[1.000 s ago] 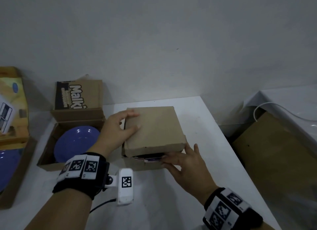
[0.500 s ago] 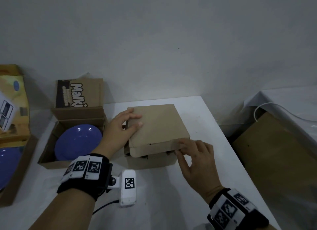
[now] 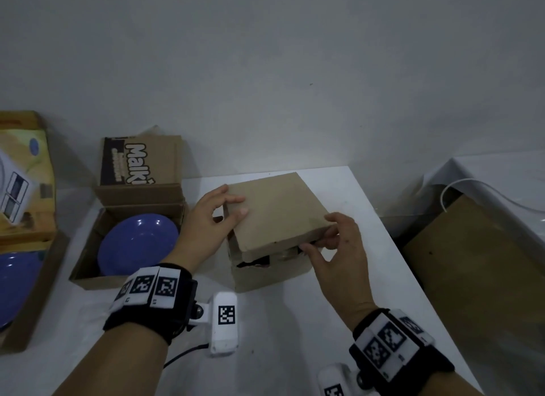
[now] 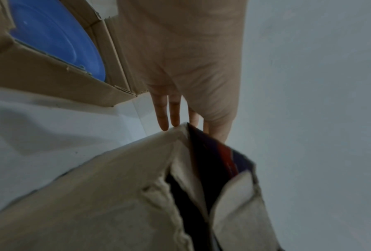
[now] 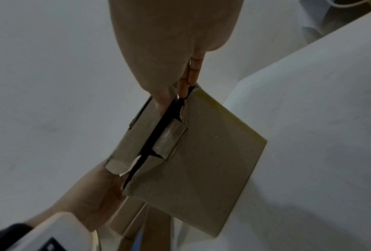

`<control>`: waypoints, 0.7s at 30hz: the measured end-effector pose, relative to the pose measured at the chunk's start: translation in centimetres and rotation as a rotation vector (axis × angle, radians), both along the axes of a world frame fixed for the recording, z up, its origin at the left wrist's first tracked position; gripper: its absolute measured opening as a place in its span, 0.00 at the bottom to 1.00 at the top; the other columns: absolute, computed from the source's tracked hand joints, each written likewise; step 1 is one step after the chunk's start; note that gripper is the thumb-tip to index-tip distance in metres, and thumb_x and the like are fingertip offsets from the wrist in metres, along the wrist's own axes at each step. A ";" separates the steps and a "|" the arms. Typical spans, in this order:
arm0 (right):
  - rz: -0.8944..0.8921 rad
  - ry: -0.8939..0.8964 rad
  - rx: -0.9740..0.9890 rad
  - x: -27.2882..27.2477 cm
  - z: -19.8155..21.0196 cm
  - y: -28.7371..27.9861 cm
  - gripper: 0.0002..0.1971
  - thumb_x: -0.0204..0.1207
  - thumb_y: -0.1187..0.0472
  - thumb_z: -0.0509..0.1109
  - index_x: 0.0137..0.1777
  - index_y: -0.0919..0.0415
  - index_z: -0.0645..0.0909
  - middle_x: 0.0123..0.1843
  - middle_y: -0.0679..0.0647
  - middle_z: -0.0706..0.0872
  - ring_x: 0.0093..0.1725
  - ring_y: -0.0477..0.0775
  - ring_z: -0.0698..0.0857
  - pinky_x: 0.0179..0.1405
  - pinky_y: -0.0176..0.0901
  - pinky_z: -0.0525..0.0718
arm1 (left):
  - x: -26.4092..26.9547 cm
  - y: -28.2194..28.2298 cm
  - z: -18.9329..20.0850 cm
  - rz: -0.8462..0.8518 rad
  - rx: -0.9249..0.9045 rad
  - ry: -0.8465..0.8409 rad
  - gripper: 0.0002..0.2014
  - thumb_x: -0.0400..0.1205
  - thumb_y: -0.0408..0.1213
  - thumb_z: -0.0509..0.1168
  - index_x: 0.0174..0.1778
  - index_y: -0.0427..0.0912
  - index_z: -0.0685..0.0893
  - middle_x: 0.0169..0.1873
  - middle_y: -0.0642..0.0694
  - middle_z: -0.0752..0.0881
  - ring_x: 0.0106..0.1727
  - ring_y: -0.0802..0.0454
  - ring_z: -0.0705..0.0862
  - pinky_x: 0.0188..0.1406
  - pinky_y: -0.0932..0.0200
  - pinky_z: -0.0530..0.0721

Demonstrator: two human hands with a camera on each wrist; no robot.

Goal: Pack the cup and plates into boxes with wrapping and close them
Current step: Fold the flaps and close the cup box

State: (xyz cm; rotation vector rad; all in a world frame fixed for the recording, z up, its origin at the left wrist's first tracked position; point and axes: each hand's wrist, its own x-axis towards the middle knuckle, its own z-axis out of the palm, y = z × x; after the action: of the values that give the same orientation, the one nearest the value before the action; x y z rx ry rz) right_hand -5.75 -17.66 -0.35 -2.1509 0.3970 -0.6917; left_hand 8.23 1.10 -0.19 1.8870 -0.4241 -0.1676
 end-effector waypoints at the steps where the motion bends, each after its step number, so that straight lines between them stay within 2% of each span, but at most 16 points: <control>1: -0.024 -0.009 0.059 0.1 0.1 0.0 0.20 0.69 0.64 0.78 0.52 0.51 0.71 0.45 0.48 0.79 0.42 0.39 0.82 0.39 0.25 0.78 | 0.0 0.1 0.0 0.000 0.002 0.004 0.12 0.77 0.47 0.71 0.56 0.58 0.86 0.75 0.55 0.71 0.73 0.62 0.69 0.70 0.51 0.75; 3: -0.049 -0.020 0.000 0.2 0.1 -0.3 0.16 0.71 0.62 0.77 0.41 0.51 0.70 0.38 0.46 0.80 0.39 0.43 0.80 0.36 0.30 0.77 | -0.1 0.3 0.0 -0.044 0.022 -0.004 0.20 0.71 0.60 0.72 0.59 0.64 0.83 0.78 0.56 0.67 0.77 0.61 0.64 0.77 0.46 0.68; 5: -0.025 -0.033 -0.208 -0.1 -0.4 -0.9 0.14 0.72 0.60 0.77 0.36 0.52 0.71 0.36 0.45 0.81 0.39 0.46 0.79 0.37 0.36 0.77 | -0.5 0.3 0.1 -0.162 0.139 -0.085 0.33 0.59 0.75 0.68 0.62 0.74 0.75 0.81 0.57 0.59 0.82 0.59 0.51 0.81 0.49 0.52; 6: 0.010 -0.035 -0.315 -0.3 -0.7 -1.1 0.12 0.72 0.60 0.76 0.36 0.53 0.73 0.37 0.45 0.83 0.42 0.49 0.79 0.39 0.39 0.77 | -0.7 0.2 0.3 -0.228 0.209 -0.128 0.37 0.55 0.78 0.66 0.63 0.77 0.72 0.82 0.57 0.55 0.83 0.60 0.44 0.79 0.51 0.48; 8: 0.094 -0.026 -0.539 -0.6 -1.1 -1.2 0.04 0.72 0.58 0.72 0.41 0.53 0.79 0.43 0.45 0.87 0.48 0.52 0.79 0.41 0.43 0.74 | -1.1 -0.3 0.7 -0.321 0.315 -0.191 0.41 0.53 0.75 0.68 0.65 0.77 0.68 0.83 0.59 0.51 0.82 0.62 0.38 0.79 0.51 0.45; 9: 0.131 -0.009 -0.634 -0.7 -1.3 -1.0 0.05 0.72 0.57 0.72 0.46 0.52 0.81 0.48 0.45 0.88 0.50 0.53 0.78 0.41 0.44 0.73 | -1.2 -0.6 0.8 -0.338 0.341 -0.214 0.41 0.54 0.72 0.69 0.66 0.76 0.67 0.83 0.58 0.52 0.82 0.61 0.38 0.80 0.49 0.46; 12: 0.230 0.093 -0.783 -0.8 -1.7 -0.1 0.23 0.69 0.58 0.73 0.65 0.50 0.79 0.62 0.45 0.85 0.57 0.54 0.76 0.40 0.47 0.73 | -1.0 -0.7 0.8 -0.322 0.307 -0.187 0.38 0.58 0.67 0.67 0.68 0.73 0.70 0.81 0.57 0.59 0.83 0.58 0.45 0.82 0.46 0.49; 14: 0.254 0.141 -0.776 -0.8 -1.8 0.4 0.27 0.69 0.57 0.73 0.70 0.50 0.75 0.65 0.45 0.83 0.60 0.55 0.77 0.41 0.47 0.74 | -0.9 -0.5 0.9 -0.309 0.283 -0.160 0.38 0.59 0.68 0.68 0.68 0.72 0.72 0.81 0.58 0.60 0.83 0.59 0.47 0.80 0.50 0.50; 17: 0.265 0.162 -0.743 -0.9 -2.0 0.7 0.22 0.72 0.55 0.69 0.68 0.51 0.76 0.61 0.49 0.82 0.58 0.57 0.79 0.42 0.47 0.74 | -0.9 -0.4 1.1 -0.303 0.280 -0.152 0.38 0.58 0.70 0.69 0.67 0.73 0.73 0.80 0.60 0.60 0.82 0.61 0.47 0.78 0.54 0.49; 21: 0.247 0.118 -0.726 -1.2 -2.0 0.8 0.04 0.72 0.56 0.70 0.46 0.51 0.81 0.50 0.51 0.81 0.48 0.56 0.78 0.40 0.45 0.70 | -1.0 -0.3 0.8 -0.312 0.287 -0.147 0.38 0.58 0.71 0.69 0.68 0.73 0.73 0.80 0.61 0.59 0.82 0.61 0.46 0.78 0.54 0.48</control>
State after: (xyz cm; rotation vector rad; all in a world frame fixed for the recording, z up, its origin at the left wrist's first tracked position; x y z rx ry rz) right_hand -6.99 -16.86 -2.33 -2.8683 -0.0896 -0.6245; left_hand 7.25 0.81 0.63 2.1127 -0.8319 -0.3116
